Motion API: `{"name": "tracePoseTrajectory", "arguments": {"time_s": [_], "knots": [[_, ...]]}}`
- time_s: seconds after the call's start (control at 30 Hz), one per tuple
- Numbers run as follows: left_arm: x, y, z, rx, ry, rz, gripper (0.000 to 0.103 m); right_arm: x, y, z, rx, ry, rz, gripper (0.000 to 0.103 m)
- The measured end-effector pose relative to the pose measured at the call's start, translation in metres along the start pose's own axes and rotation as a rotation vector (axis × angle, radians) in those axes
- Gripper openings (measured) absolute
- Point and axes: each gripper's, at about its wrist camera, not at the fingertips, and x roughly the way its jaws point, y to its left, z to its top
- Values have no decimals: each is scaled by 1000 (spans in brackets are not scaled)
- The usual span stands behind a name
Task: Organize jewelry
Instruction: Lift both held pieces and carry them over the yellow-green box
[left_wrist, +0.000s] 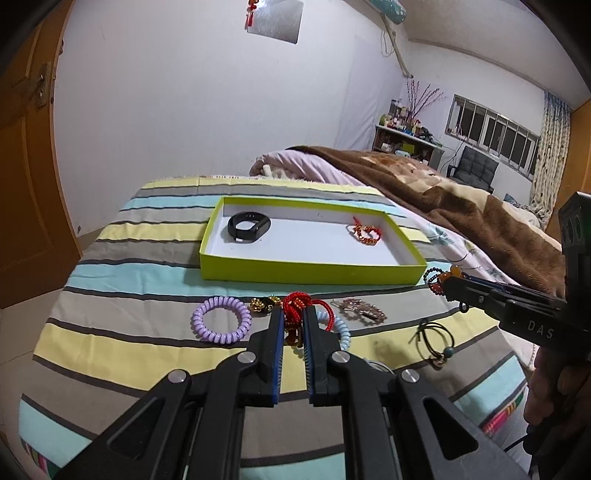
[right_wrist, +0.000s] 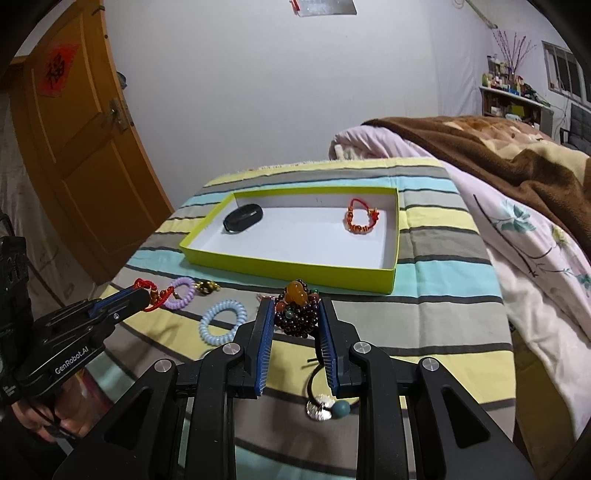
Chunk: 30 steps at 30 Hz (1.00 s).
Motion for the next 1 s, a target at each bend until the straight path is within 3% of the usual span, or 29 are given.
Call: {"name": "tracePoseTrajectory", "arguments": {"time_s": [0.47,1.0], "knots": [[-18,-3,4,5,-34,-1,10,-20,10,2,-20,-43,2,25],[11,6,37,37,-49,15,10,3,-6,24,-29,-39,-36,25]]}}
